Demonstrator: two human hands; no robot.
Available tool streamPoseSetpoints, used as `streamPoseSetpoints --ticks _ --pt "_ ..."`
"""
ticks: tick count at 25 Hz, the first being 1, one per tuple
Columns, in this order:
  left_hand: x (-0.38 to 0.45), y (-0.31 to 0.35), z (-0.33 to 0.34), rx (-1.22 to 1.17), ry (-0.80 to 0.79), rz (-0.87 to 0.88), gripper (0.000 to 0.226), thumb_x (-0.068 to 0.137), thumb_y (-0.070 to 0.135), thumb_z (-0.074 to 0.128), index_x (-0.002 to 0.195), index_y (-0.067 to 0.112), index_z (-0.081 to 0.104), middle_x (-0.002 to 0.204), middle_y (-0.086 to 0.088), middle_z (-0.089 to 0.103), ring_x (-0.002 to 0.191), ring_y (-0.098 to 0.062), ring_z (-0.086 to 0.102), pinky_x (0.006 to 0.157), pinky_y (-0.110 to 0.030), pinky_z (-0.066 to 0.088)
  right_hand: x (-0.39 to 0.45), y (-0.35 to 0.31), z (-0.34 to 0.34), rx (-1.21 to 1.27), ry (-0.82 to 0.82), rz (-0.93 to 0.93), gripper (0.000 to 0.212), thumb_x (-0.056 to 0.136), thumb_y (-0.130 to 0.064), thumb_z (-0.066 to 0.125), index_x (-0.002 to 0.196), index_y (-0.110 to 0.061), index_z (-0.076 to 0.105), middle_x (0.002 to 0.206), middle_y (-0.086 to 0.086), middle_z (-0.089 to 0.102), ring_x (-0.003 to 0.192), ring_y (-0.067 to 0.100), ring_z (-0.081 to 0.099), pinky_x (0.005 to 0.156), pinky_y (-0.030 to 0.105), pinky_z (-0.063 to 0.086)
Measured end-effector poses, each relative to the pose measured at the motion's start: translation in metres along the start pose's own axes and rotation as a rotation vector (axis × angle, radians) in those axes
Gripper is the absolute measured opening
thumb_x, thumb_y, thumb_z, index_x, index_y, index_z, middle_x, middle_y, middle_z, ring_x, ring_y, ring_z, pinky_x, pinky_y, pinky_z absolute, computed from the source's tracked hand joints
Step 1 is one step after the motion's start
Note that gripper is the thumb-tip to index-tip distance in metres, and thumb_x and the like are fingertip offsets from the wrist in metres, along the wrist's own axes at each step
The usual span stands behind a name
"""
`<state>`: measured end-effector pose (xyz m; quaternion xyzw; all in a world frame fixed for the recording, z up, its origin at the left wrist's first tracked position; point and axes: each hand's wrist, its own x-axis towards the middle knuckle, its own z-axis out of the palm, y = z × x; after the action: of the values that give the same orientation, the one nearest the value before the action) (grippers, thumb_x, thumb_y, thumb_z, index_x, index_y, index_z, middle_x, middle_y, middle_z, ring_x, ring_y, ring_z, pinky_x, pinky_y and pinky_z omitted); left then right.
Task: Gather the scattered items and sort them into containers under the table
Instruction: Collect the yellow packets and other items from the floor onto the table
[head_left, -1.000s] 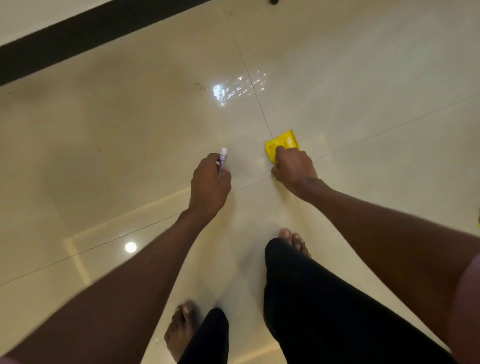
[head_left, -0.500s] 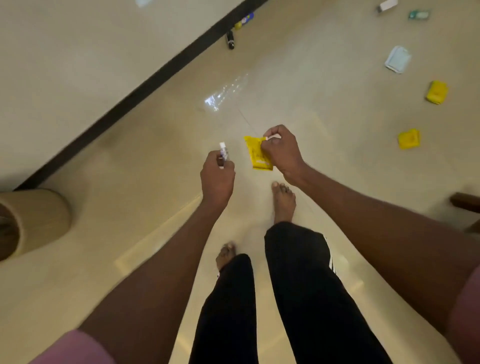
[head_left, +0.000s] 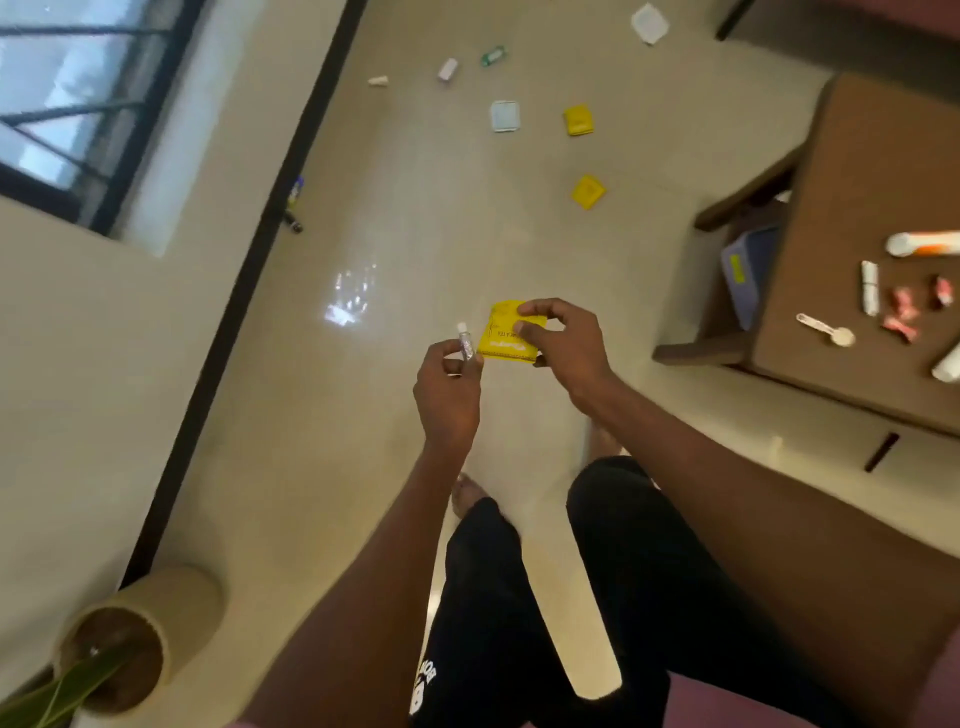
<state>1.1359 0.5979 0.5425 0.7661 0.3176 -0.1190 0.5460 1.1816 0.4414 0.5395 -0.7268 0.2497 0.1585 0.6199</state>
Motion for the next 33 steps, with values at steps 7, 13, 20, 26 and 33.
streamPoseSetpoints --ticks 7,13,20,26,33 --pt "-0.03 0.038 0.187 0.183 -0.214 0.133 0.035 0.086 0.017 0.076 0.112 0.024 0.054 0.081 0.002 0.071 0.073 -0.021 0.071 0.066 -0.026 0.048 0.034 0.052 -0.18 0.28 0.352 0.069 0.024 0.083 0.002 0.072 0.092 -0.019 0.078 0.11 0.002 0.069 0.105 0.035 0.07 0.072 0.049 0.062" --pt "-0.045 0.088 0.382 0.319 -0.453 0.344 0.025 0.085 0.012 0.073 0.096 0.028 0.057 0.069 0.004 0.065 0.064 -0.02 0.063 0.062 -0.032 0.048 0.104 0.092 -0.364 0.423 0.55 0.138 0.024 0.091 0.001 0.064 0.105 -0.015 0.076 0.101 0.002 0.073 0.083 0.017 0.072 0.076 0.036 0.063" --pt "0.002 0.15 0.576 0.514 -0.454 0.508 0.01 0.084 0.02 0.065 0.091 0.026 0.062 0.092 0.008 0.071 0.084 -0.014 0.064 0.073 -0.03 0.045 0.227 0.086 -0.528 0.216 0.559 0.12 0.032 0.092 -0.009 0.057 0.111 -0.029 0.073 0.098 0.002 0.069 0.078 0.018 0.067 0.072 0.036 0.056" --pt "0.044 0.167 0.639 0.658 -0.473 0.618 0.011 0.088 0.016 0.067 0.086 0.026 0.064 0.091 0.002 0.066 0.082 -0.02 0.059 0.067 -0.031 0.039 0.311 0.059 -0.558 -0.085 0.507 0.149 0.047 0.087 -0.007 0.055 0.131 -0.02 0.064 0.129 0.011 0.067 0.118 0.03 0.065 0.104 0.044 0.051" --pt "0.036 0.154 0.583 0.627 -0.449 0.624 0.019 0.089 0.017 0.064 0.108 0.021 0.063 0.106 0.001 0.057 0.094 -0.02 0.059 0.079 -0.035 0.05 0.287 0.046 -0.537 -0.739 0.683 0.127 0.045 0.089 -0.013 0.055 0.133 -0.014 0.053 0.136 0.015 0.048 0.127 0.034 0.046 0.097 0.038 0.038"
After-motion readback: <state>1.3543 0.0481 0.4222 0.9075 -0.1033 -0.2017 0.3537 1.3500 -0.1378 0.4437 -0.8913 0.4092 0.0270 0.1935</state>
